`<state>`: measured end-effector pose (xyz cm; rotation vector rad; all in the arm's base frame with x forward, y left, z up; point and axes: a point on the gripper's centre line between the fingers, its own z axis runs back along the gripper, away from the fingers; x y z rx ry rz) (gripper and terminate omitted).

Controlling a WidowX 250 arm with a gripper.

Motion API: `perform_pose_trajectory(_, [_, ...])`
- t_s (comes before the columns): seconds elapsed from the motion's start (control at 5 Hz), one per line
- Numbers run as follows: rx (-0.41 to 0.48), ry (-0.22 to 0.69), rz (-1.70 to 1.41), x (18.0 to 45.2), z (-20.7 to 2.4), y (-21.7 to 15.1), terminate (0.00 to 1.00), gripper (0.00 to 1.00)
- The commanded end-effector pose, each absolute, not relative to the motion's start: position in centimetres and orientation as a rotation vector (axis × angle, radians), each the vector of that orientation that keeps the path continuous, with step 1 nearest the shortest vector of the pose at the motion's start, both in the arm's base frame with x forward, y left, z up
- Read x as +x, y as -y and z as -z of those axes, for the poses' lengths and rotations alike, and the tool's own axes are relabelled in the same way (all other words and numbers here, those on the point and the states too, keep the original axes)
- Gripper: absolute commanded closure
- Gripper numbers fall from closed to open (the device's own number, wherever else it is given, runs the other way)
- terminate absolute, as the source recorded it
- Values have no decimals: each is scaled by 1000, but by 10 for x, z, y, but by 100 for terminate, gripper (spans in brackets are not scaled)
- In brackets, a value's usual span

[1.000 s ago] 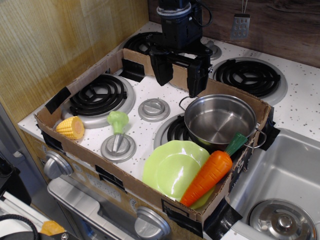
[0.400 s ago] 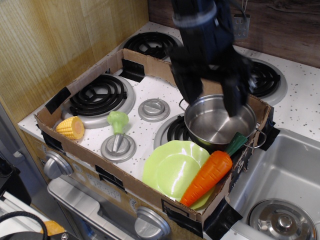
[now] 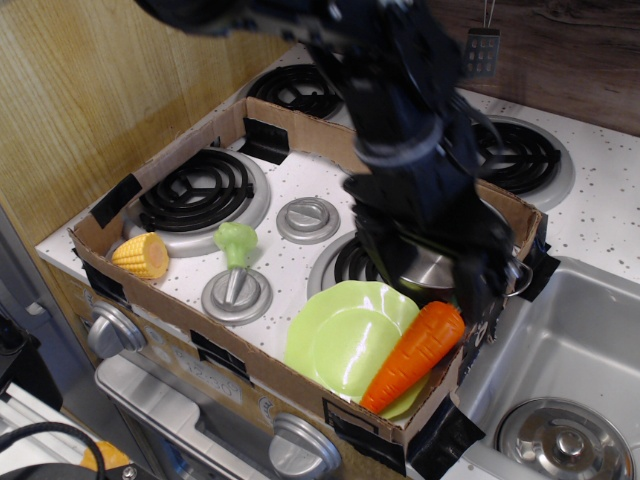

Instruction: Take carrot off plate

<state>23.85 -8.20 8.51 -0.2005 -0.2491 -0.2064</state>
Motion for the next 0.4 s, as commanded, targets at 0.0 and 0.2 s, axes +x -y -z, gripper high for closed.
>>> perform_pose_trajectory(0.0, [-192,309,221,236,-62,81,0,0])
perform_pose_trajectory(0.2, [-196,303,231,237,-51,75,0,0])
